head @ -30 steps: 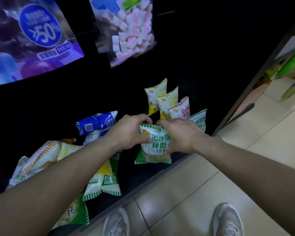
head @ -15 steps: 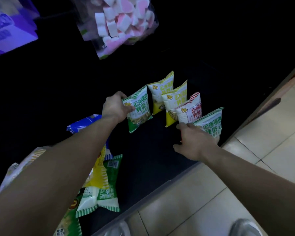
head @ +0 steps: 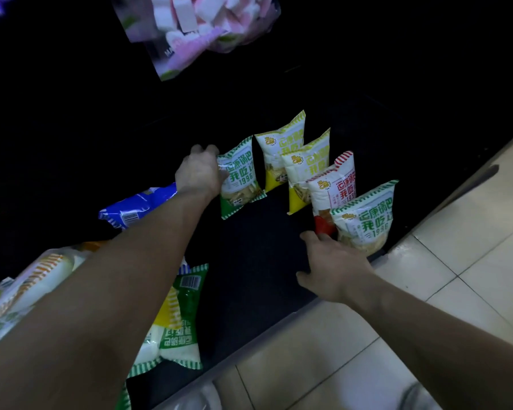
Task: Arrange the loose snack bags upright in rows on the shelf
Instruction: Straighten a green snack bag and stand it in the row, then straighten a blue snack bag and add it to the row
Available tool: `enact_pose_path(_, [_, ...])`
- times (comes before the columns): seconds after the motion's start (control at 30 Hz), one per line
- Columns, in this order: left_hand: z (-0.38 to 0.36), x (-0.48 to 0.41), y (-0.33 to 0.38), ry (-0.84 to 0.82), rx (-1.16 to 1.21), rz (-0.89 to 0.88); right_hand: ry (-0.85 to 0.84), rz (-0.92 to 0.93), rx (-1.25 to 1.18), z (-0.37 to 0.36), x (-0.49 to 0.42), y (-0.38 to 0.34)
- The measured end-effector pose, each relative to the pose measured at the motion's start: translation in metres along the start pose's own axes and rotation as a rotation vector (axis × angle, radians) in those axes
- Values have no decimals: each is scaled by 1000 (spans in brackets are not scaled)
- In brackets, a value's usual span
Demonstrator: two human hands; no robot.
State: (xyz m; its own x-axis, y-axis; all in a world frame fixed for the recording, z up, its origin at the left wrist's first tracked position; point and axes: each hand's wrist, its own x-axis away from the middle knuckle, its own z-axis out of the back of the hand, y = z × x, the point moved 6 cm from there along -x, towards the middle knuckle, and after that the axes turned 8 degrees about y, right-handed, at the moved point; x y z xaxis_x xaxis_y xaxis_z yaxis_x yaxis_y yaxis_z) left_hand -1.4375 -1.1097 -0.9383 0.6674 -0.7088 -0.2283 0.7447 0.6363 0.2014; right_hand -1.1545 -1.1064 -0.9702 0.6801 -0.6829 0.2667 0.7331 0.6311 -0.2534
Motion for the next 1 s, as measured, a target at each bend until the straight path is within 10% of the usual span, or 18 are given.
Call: enact_pose_path(1.0, [89, 91, -172, -147, -249, 61, -35, 157, -102, -4, -14, -124])
